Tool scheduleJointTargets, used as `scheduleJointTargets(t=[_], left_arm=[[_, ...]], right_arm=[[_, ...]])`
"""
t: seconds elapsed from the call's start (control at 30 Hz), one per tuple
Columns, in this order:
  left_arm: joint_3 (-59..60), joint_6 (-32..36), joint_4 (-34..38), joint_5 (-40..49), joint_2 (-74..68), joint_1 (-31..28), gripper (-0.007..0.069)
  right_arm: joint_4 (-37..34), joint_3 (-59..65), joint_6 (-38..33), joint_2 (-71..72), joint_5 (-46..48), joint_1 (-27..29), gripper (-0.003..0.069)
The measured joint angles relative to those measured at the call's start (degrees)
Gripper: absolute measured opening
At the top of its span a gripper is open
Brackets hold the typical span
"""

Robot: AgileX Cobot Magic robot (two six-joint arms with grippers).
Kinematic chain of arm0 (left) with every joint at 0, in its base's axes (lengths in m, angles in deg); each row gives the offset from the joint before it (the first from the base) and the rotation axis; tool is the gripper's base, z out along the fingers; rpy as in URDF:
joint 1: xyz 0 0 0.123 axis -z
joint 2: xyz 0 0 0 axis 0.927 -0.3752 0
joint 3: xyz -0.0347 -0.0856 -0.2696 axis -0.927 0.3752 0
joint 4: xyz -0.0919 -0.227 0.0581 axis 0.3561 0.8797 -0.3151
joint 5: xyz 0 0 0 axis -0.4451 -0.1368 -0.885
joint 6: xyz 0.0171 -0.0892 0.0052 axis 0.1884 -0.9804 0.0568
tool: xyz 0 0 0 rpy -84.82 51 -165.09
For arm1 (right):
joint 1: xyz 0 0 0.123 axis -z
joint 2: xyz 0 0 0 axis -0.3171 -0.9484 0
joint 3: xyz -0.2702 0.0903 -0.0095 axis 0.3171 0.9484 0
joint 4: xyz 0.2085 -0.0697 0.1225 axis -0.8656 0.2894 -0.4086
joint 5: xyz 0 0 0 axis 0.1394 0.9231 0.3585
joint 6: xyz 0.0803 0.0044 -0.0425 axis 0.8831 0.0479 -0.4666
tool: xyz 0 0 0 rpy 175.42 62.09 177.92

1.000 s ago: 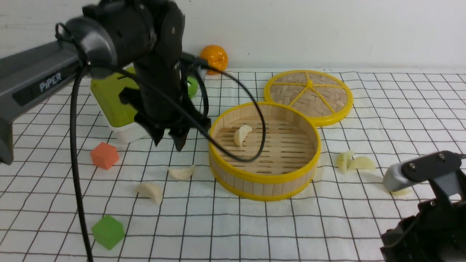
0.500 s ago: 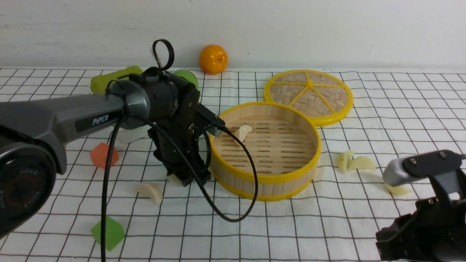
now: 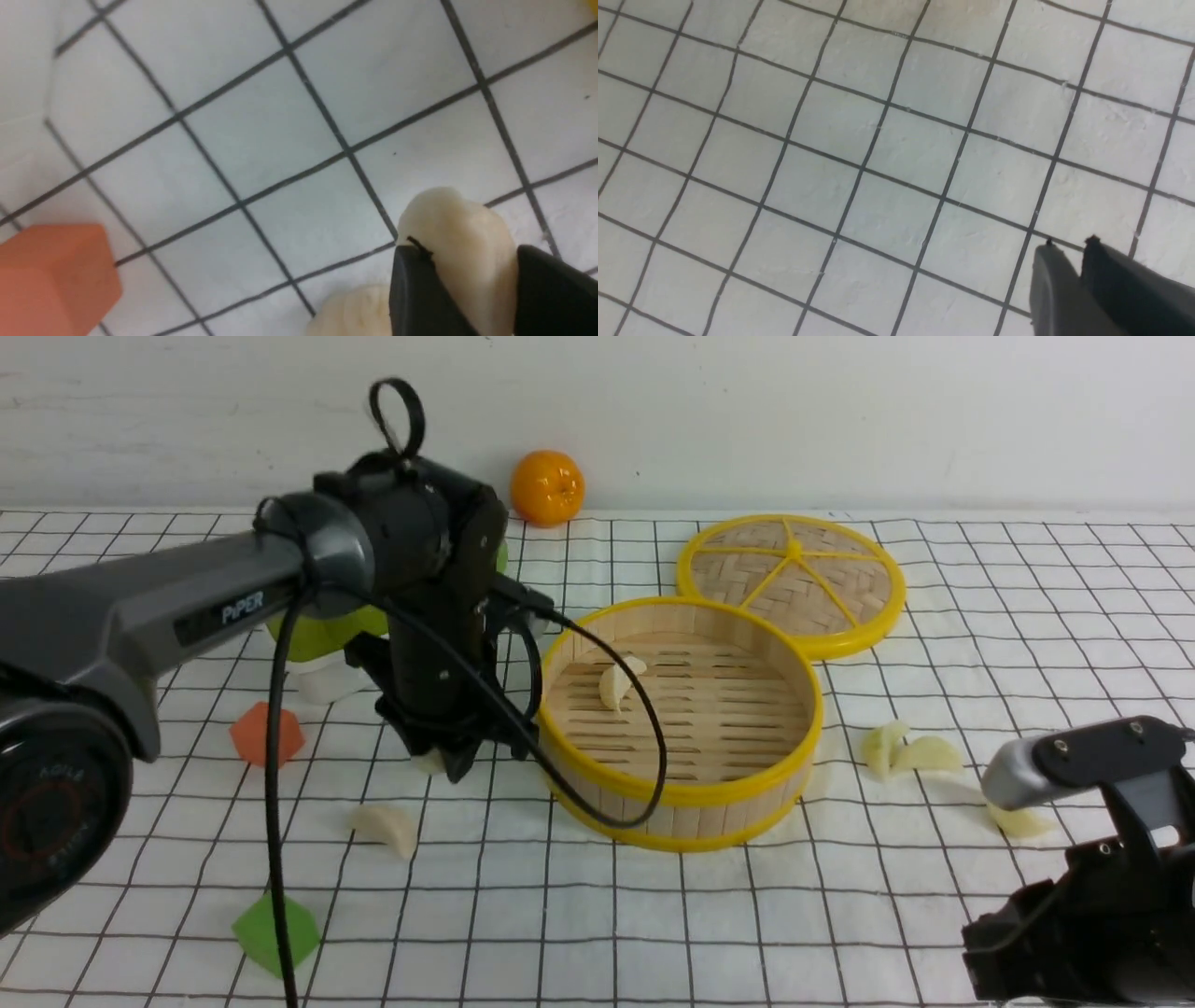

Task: Put the dumplings into the steamer on the table with the white tablecloth.
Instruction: 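Reach for and grasp a dumpling on the table with the left gripper, then place the dumpling into the bamboo steamer basket with the left gripper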

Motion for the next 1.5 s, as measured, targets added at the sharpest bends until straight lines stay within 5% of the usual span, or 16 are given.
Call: scheduleJointTargets(t=[0.13, 0.3, 0.4, 0.83, 1.2, 1.5], left_arm=[[-7.8, -4.4, 3.9, 2.7, 1.6, -0.1, 0.0239], [-17.0, -5.4, 22.5, -4.9, 0.6, 2.8, 0.0239], [-19.9, -4.7, 26.7, -10.4, -2.7, 6.1, 0.0239], [-23.3, -19.6, 10.5, -21.4, -14.7, 9.4, 0.0239], [-23.3, -22.0, 8.0, -20.9, -17.4, 9.4, 0.0246], [-24.6, -22.0, 7.3, -19.3, -17.3, 9.5, 0.0401]], right_arm=[[0.0, 0.0, 0.0, 0.0, -0.1, 0.0, 0.0093], [0.0, 0.0, 0.0, 0.0, -0.9, 0.0, 0.0093], [-0.3, 0.0, 0.0, 0.0, -0.9, 0.0, 0.0093], [-0.4, 0.0, -0.1, 0.0, -0.9, 0.0, 0.0108], [-0.4, 0.0, -0.1, 0.0, -0.9, 0.0, 0.0116], [-1.2, 0.0, -0.1, 0.0, -0.9, 0.0, 0.0125]])
